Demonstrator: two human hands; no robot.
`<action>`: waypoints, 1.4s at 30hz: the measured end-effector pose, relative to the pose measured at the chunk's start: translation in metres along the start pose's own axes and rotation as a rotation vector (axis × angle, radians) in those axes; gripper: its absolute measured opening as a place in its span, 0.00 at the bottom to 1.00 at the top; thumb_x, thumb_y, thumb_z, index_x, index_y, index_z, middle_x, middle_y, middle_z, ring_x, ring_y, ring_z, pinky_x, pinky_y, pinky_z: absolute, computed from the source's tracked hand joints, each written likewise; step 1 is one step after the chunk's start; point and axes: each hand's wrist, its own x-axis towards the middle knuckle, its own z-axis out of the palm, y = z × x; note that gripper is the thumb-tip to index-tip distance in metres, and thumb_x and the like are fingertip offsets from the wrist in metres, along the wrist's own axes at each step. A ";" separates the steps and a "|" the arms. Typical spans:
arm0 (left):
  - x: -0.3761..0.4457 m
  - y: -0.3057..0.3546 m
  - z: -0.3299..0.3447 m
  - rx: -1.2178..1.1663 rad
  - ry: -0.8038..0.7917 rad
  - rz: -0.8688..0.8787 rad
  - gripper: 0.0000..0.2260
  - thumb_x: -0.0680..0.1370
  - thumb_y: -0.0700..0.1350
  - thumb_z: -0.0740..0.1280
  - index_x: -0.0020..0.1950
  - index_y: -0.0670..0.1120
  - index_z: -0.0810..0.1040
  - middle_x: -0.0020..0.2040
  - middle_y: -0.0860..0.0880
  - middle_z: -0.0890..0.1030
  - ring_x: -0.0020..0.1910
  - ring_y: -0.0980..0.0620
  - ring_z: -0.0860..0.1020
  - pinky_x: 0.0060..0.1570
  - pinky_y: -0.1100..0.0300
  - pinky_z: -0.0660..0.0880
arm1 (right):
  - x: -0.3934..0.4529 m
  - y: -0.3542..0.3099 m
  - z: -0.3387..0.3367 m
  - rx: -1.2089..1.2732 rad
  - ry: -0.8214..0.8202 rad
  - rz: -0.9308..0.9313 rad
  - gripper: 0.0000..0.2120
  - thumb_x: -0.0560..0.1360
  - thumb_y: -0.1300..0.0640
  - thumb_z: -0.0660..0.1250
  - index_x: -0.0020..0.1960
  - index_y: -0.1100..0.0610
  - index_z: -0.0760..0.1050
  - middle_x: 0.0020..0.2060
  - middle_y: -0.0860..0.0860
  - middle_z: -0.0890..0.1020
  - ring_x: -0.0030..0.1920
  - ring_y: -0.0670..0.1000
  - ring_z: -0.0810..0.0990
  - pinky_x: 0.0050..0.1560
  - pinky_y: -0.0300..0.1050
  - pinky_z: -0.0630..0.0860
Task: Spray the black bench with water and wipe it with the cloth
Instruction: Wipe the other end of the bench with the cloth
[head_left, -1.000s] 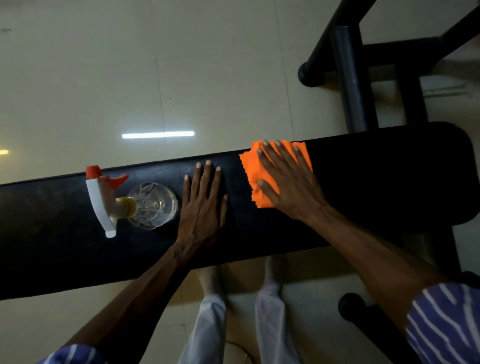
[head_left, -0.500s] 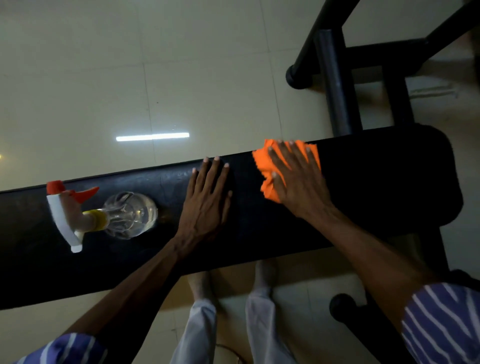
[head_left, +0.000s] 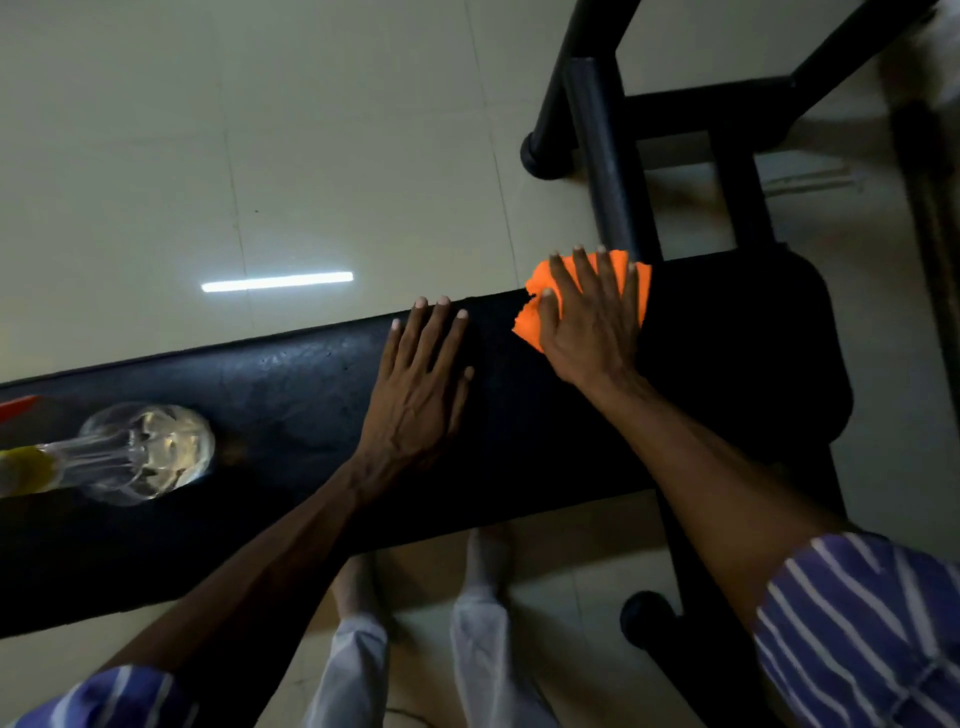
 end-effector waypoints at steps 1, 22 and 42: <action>0.006 0.004 0.003 -0.001 -0.003 -0.003 0.26 0.85 0.47 0.60 0.83 0.42 0.60 0.84 0.41 0.58 0.84 0.39 0.53 0.82 0.40 0.52 | -0.001 -0.007 0.001 0.017 0.022 -0.012 0.26 0.85 0.47 0.55 0.82 0.51 0.66 0.83 0.54 0.67 0.85 0.59 0.59 0.86 0.64 0.47; 0.067 0.084 0.034 -0.024 -0.059 0.104 0.27 0.86 0.48 0.60 0.83 0.42 0.60 0.84 0.40 0.59 0.84 0.39 0.53 0.83 0.41 0.52 | -0.016 0.120 -0.029 -0.053 -0.012 -0.211 0.28 0.87 0.49 0.53 0.86 0.49 0.57 0.87 0.51 0.56 0.87 0.56 0.53 0.85 0.65 0.50; 0.091 0.126 0.060 0.025 -0.077 0.169 0.26 0.86 0.49 0.59 0.82 0.41 0.62 0.83 0.39 0.61 0.83 0.39 0.55 0.82 0.40 0.54 | -0.005 0.140 -0.030 0.020 0.090 -0.019 0.28 0.86 0.52 0.52 0.85 0.58 0.59 0.85 0.56 0.60 0.86 0.59 0.56 0.86 0.63 0.49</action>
